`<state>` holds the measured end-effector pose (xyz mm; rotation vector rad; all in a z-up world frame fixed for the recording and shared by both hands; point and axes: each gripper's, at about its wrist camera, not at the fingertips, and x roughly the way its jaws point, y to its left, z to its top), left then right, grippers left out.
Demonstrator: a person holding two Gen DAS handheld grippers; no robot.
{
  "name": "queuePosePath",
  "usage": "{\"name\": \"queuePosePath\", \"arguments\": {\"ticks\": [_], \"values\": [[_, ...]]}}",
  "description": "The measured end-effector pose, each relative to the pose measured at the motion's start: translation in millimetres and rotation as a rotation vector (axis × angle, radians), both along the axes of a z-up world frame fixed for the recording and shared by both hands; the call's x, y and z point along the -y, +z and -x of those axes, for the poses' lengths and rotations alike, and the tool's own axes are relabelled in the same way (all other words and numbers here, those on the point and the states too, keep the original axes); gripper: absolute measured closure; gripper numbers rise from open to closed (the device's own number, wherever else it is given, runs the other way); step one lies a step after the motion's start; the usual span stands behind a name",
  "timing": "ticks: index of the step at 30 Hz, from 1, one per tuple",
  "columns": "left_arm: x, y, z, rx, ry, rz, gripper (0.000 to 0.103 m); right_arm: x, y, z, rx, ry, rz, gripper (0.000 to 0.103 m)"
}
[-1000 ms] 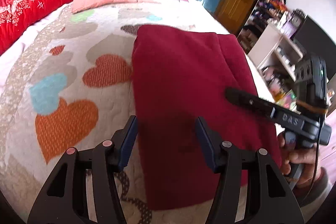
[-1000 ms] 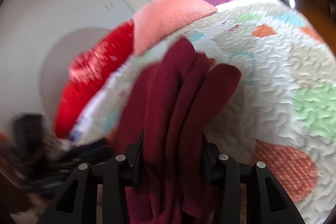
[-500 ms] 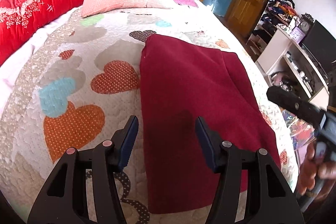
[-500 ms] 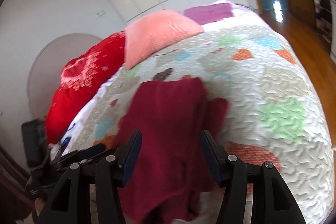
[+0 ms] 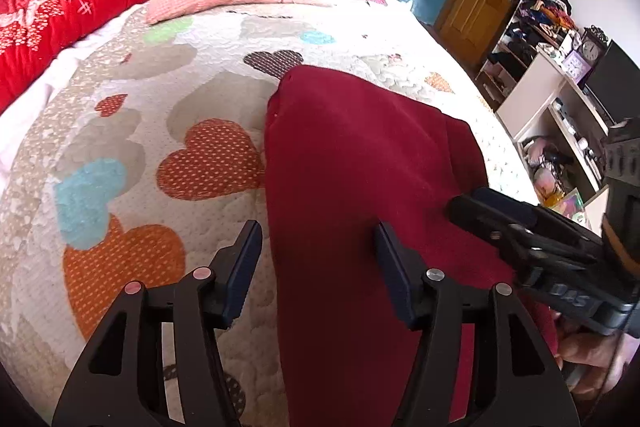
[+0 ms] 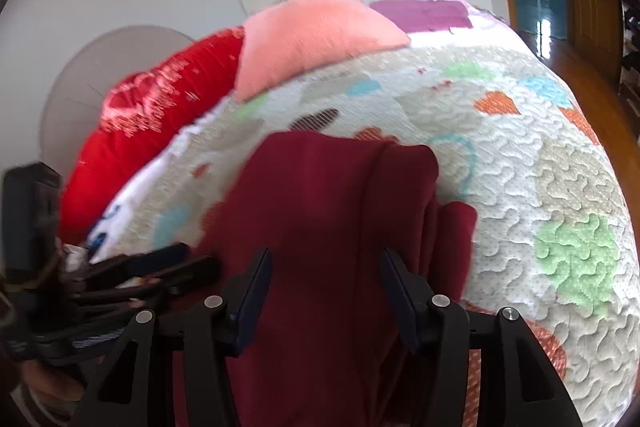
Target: Fold small clothes
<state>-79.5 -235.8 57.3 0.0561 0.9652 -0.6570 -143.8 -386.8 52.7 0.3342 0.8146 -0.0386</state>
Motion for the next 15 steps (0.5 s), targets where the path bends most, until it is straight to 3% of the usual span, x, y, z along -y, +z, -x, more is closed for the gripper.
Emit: {"name": "queuePosePath", "arguments": {"ticks": [3,7,11,15], "values": [[8,-8,-2,-0.001,-0.003,-0.017,0.037,5,-13,-6,-0.026,-0.002,0.038,0.056],[10,-14,-5,-0.018,0.006,-0.012,0.032,13,-19,-8,-0.014,0.006,0.015,0.056],[8,-14,-3,-0.006,0.014,-0.016,0.031,6,-3,3,-0.017,0.018,0.039,0.056],[8,-13,-1,0.005,0.020,-0.019,0.031,-11,19,41,0.047,0.066,0.024,0.056]]}}
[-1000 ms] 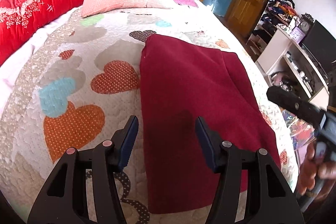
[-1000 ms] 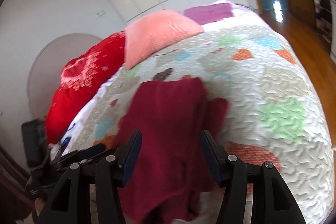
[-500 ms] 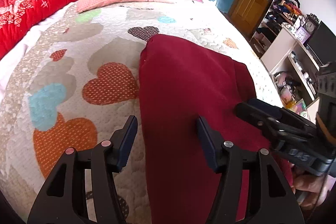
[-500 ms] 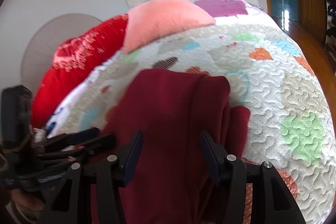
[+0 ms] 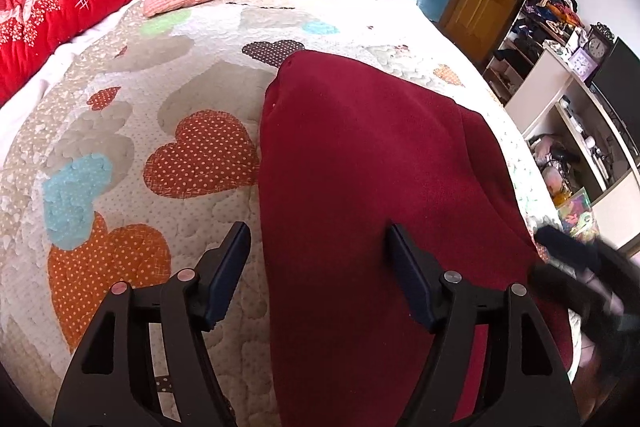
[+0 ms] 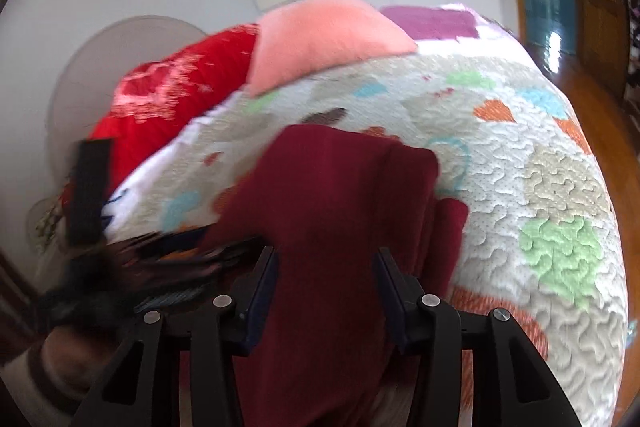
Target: Fold small clothes
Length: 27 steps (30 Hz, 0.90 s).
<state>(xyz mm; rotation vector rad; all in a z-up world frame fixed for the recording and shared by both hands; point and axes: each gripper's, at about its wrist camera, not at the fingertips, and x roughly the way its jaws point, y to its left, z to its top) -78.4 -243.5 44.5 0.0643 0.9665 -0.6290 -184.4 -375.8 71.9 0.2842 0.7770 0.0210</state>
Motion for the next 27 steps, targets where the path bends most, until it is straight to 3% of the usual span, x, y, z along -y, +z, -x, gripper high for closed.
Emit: {"name": "queuePosePath", "arguments": {"ticks": [5,6,8,10,13,17,27], "values": [[-3,3,7,0.002,0.011,0.009,0.031,-10,-36,12,-0.129,-0.044,0.149,0.054],[-4,5,10,0.005,0.013,0.013,0.031,-6,-39,14,-0.127,-0.051,0.110,0.054],[-10,10,15,0.021,0.024,0.015,0.031,2,-35,20,-0.108,-0.084,0.032,0.054],[-18,16,19,0.044,0.045,0.019,0.031,2,-26,27,-0.082,-0.100,0.020,0.054],[-31,26,27,0.090,0.093,0.026,0.031,-3,-5,42,-0.022,-0.126,0.046,0.052],[-42,36,37,0.089,0.111,0.032,0.031,-12,17,55,0.032,-0.163,0.091,0.051],[-61,63,69,0.198,0.152,0.030,0.031,-37,38,54,0.085,-0.244,0.152,0.035]]}}
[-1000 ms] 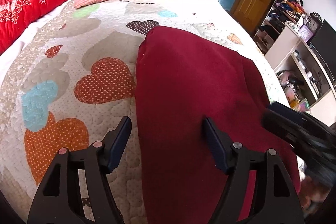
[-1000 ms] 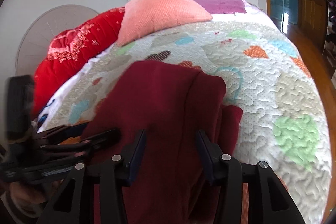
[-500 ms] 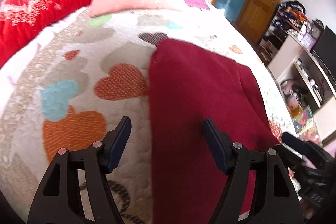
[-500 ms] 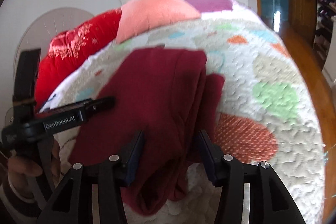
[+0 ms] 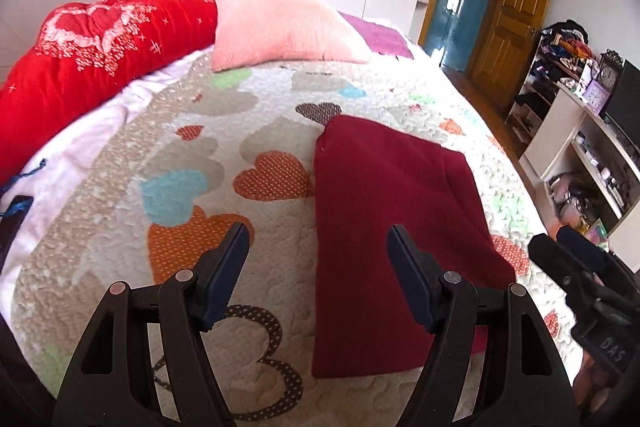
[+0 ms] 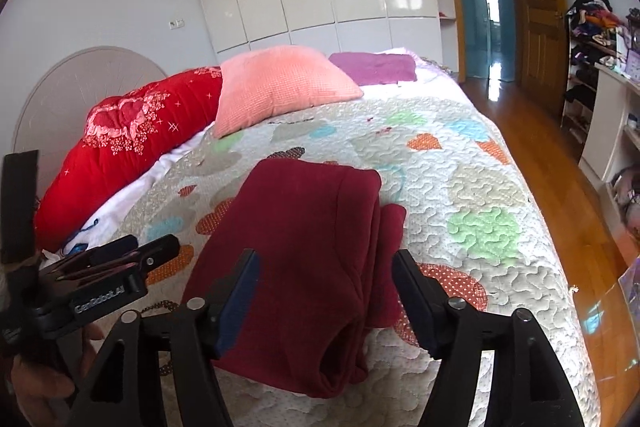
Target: Fold small clothes
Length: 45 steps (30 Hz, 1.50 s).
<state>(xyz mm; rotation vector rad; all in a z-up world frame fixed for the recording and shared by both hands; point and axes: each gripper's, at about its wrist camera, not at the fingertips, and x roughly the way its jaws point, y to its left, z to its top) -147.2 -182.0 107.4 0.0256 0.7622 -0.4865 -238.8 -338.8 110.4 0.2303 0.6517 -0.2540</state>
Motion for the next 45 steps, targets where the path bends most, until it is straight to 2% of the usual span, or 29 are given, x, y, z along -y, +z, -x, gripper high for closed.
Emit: {"name": "queuePosePath", "arguments": {"ticks": [9,45], "values": [[-8,10,16,0.062,0.007,-0.019,0.031,-14,4,3,-0.003,0.008,0.017,0.032],[-3,9,20,0.080,-0.010,-0.048,0.031,-19,-3,1,-0.028,0.016,-0.018,0.029]]}}
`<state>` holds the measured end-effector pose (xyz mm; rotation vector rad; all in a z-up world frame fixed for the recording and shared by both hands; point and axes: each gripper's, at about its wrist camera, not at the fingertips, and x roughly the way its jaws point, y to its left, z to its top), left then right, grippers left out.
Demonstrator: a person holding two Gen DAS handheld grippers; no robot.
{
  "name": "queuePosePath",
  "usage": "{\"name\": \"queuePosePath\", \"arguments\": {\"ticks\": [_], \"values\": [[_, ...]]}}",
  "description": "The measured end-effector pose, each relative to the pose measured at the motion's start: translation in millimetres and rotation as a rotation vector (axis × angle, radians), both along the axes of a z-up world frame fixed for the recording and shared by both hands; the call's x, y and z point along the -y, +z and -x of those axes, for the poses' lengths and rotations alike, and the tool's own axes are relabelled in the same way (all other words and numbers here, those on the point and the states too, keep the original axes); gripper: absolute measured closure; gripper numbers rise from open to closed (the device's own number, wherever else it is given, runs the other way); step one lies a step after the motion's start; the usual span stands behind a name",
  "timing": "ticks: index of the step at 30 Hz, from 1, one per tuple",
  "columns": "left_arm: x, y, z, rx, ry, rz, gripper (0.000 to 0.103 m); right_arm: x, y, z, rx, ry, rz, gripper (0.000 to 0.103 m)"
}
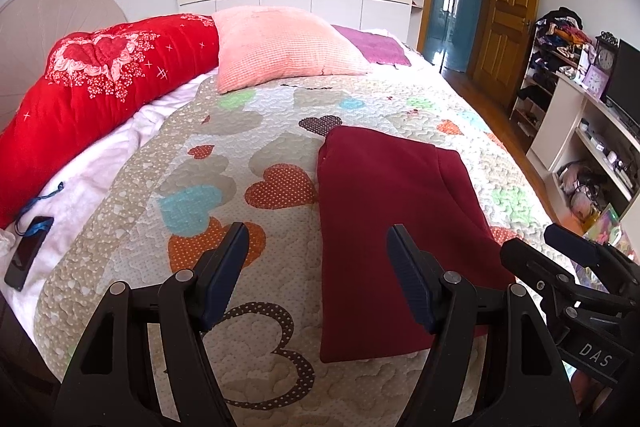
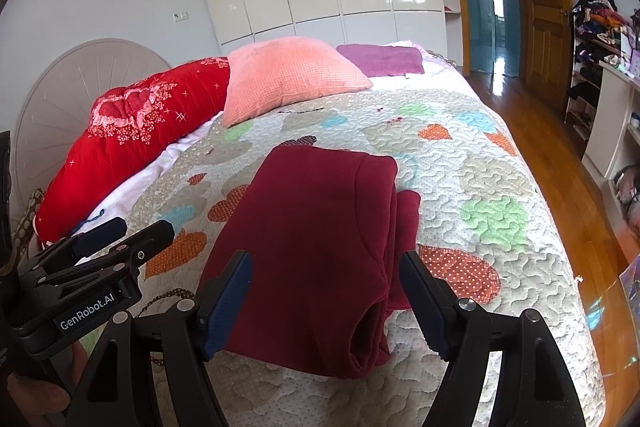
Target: Fold small clothes
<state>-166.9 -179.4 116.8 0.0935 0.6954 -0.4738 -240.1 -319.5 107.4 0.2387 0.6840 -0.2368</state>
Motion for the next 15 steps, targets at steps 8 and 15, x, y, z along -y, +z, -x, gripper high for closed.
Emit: {"name": "queuePosePath", "arguments": {"ticks": [8,15], "values": [[-1.7,-0.7,-2.0,0.021,-0.001,0.006,0.031,0.7,-2.9,-2.1,-0.011,0.005,-0.006,0.029],[-2.8,-4.0,-5.9,0.002,0.000,0.003,0.031,2.6,-6.4,-3.8,-0.018,0.000,-0.009,0.029]]}}
